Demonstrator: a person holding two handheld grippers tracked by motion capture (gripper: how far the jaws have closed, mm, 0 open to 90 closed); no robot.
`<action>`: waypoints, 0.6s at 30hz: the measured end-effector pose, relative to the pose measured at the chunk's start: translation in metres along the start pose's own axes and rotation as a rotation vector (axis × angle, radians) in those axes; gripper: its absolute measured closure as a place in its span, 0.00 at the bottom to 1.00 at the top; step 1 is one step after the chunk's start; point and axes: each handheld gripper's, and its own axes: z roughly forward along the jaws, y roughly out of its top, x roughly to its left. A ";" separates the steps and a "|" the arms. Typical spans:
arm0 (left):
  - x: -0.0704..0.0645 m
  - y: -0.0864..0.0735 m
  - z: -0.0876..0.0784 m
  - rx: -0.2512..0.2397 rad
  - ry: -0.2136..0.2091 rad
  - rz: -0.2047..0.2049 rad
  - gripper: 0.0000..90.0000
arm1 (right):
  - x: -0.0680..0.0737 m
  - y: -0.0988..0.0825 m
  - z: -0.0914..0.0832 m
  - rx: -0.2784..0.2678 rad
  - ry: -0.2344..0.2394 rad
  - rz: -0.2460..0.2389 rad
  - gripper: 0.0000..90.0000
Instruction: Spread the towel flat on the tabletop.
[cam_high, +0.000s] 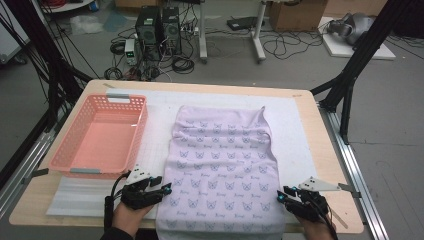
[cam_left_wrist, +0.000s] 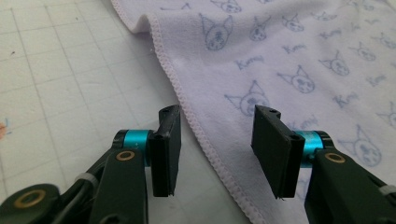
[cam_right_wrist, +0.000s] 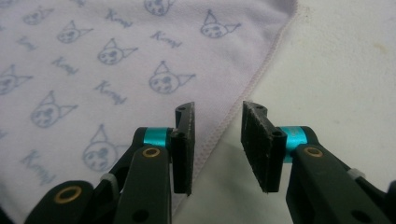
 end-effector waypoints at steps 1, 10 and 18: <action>-0.001 -0.001 0.000 0.000 0.012 0.014 0.61 | 0.000 0.000 0.001 0.009 0.002 0.000 0.74; -0.005 -0.003 -0.009 0.039 -0.003 0.053 0.98 | 0.001 -0.003 -0.002 0.021 0.049 -0.019 0.99; -0.004 -0.008 -0.033 0.055 -0.076 0.012 0.98 | -0.001 -0.014 -0.027 0.000 0.093 -0.019 0.99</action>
